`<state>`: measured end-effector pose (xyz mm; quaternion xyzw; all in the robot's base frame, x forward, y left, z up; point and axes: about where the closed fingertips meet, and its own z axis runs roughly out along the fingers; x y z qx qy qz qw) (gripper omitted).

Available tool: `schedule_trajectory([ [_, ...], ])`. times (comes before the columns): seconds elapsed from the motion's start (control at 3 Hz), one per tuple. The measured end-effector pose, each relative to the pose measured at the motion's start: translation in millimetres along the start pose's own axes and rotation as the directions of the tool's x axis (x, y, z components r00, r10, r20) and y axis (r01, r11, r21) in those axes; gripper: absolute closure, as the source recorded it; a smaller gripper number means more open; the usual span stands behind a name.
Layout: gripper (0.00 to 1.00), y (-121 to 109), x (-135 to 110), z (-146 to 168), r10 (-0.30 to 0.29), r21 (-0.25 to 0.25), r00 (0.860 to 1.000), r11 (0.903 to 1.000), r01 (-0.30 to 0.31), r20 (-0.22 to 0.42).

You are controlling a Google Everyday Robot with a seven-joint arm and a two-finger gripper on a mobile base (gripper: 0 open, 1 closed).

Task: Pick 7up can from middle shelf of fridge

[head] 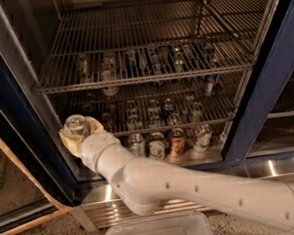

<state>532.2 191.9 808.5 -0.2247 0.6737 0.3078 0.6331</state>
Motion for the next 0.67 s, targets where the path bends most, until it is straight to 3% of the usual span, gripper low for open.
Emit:
schedule_trajectory([
  [0.33, 1.0, 22.0, -9.0, -32.3, 0.024, -0.009, 0.999, 0.9997, -0.024, 0.025],
  [0.67, 1.0, 25.8, -10.0, -36.1, 0.022, -0.014, 0.999, 0.9997, -0.022, 0.027],
])
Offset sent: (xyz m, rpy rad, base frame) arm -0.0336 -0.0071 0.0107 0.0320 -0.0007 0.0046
